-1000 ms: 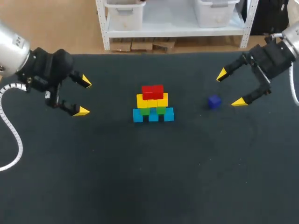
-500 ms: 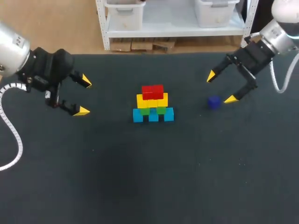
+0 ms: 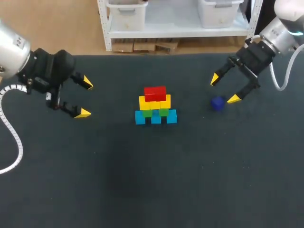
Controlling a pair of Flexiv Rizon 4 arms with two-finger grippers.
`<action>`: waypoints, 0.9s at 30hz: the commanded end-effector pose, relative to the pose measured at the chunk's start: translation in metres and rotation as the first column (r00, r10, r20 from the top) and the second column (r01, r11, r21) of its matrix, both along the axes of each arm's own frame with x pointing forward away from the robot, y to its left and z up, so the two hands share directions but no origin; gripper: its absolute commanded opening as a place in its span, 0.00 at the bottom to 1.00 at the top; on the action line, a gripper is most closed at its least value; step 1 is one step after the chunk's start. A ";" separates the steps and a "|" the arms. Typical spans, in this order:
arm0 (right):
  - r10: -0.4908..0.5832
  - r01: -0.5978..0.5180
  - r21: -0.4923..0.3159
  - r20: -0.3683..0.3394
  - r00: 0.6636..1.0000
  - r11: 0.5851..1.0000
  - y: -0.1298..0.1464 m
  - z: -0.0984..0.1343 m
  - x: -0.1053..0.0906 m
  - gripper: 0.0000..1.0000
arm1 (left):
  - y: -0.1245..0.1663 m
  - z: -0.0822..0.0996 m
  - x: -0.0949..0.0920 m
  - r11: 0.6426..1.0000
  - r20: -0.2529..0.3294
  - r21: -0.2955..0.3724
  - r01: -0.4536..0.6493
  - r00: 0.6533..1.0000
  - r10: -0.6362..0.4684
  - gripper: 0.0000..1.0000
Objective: Place the blue cubes, place green cubes on the blue cubes, place the yellow cubes on the green cubes, then place the red cubes on the yellow cubes, and place purple cube on the red cubes.
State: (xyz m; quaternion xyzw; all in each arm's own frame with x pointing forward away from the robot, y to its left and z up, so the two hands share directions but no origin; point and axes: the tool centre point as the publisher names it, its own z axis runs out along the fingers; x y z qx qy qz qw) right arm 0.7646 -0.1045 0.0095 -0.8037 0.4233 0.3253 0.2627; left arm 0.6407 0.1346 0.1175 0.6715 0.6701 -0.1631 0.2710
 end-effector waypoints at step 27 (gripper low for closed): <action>-0.027 0.028 0.015 -0.028 0.999 1.000 0.008 -0.010 -0.038 0.62 | 0.002 -0.001 -0.001 1.000 0.004 -0.005 0.002 1.000 -0.002 1.00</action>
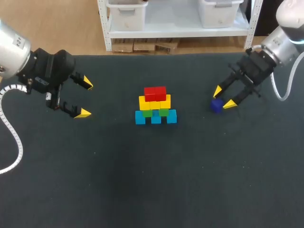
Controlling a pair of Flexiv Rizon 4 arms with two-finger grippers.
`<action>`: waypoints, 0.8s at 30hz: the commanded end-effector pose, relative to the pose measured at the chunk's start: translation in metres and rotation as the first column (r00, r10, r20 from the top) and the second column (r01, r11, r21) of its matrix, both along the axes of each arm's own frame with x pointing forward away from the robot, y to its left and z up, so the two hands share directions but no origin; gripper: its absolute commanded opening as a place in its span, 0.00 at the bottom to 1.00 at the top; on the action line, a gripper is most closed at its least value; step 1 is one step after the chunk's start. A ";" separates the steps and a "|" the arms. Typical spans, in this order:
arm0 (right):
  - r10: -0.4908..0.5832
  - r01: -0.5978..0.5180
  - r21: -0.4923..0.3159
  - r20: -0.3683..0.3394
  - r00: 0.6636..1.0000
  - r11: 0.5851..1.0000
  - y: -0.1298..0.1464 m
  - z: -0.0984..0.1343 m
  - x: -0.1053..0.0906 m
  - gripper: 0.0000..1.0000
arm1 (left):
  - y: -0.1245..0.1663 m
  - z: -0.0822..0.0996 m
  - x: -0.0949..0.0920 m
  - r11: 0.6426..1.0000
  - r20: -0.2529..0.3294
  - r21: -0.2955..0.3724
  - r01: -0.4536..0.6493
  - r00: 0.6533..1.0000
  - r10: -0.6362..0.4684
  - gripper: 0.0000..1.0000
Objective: Place the blue cubes, place green cubes on the blue cubes, place the yellow cubes on the green cubes, then place the red cubes on the yellow cubes, and place purple cube on the red cubes.
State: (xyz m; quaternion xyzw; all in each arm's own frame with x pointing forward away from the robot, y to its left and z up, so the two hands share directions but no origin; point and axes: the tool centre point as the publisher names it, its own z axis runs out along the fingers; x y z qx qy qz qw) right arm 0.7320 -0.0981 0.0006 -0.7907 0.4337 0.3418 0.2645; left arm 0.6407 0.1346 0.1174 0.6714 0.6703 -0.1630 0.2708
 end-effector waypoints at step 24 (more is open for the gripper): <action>0.174 -0.173 -0.058 0.007 0.985 0.983 0.001 0.002 0.014 0.80 | 0.002 -0.001 -0.001 1.000 0.004 -0.005 0.002 1.000 -0.002 1.00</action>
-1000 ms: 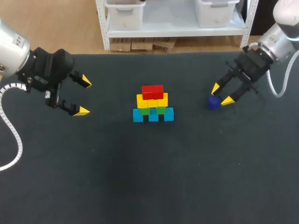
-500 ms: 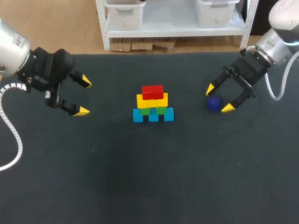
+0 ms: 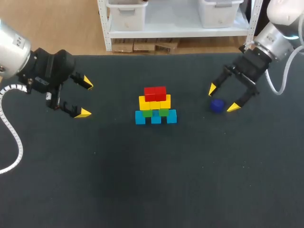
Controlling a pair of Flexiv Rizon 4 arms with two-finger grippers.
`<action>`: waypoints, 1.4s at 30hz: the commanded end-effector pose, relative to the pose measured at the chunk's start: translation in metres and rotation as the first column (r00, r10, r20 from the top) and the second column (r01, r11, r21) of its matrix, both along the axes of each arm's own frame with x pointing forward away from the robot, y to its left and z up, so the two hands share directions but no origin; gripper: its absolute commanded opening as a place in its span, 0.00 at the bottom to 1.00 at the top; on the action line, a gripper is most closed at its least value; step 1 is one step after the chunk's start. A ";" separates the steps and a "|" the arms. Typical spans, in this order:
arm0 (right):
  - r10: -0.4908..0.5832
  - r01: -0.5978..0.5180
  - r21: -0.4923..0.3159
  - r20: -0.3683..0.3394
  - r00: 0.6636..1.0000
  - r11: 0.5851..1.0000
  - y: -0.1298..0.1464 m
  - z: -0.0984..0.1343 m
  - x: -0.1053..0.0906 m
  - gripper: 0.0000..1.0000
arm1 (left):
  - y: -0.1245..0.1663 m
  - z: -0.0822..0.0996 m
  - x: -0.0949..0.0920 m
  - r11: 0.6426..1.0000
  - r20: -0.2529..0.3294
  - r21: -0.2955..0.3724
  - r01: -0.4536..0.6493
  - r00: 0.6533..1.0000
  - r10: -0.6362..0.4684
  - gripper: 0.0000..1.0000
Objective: Place the blue cubes, place green cubes on the blue cubes, place the yellow cubes on the green cubes, then place the red cubes on the yellow cubes, and place purple cube on the red cubes.
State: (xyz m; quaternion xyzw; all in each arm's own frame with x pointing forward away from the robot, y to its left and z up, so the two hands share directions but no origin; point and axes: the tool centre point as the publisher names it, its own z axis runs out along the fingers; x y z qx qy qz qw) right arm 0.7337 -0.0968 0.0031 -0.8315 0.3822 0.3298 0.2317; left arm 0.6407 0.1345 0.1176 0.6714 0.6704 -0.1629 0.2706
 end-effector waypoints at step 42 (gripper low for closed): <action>-0.541 0.542 0.026 -0.039 0.840 0.840 0.019 0.062 -0.073 0.00 | 0.002 -0.001 -0.001 1.000 0.005 -0.006 0.003 1.000 -0.003 1.00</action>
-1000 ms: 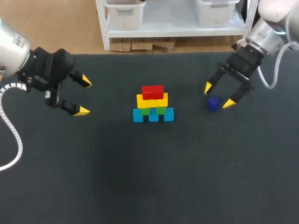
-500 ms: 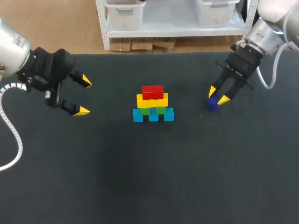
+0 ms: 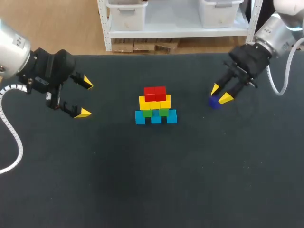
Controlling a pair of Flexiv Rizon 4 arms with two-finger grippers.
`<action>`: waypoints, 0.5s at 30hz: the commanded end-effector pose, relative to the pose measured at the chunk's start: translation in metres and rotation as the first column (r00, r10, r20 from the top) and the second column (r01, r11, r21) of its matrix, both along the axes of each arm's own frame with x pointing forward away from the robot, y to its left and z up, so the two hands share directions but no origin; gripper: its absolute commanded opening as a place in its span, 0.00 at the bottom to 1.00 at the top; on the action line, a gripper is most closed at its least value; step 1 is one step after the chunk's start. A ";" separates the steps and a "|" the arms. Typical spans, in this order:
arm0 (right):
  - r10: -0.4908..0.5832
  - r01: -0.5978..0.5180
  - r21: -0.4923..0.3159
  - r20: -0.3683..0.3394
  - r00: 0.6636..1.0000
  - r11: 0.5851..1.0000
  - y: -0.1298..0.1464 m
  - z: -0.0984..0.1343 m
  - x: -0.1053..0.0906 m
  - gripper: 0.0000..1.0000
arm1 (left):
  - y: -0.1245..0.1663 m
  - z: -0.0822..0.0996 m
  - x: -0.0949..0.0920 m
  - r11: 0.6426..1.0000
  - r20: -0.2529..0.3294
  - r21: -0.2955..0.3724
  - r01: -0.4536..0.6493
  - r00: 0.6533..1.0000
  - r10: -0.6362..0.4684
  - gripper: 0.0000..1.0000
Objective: Place the blue cubes, place green cubes on the blue cubes, place the yellow cubes on the green cubes, then place the red cubes on the yellow cubes, and place purple cube on the red cubes.
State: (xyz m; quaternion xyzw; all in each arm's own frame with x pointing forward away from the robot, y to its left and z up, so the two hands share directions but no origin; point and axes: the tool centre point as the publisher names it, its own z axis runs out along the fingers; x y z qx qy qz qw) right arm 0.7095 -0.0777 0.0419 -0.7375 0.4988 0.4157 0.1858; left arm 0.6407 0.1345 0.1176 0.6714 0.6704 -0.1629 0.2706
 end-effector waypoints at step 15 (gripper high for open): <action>-0.635 0.629 0.152 0.362 0.682 0.762 0.047 0.084 -0.089 0.00 | 0.002 -0.001 -0.001 1.000 0.005 -0.006 0.003 1.000 -0.003 1.00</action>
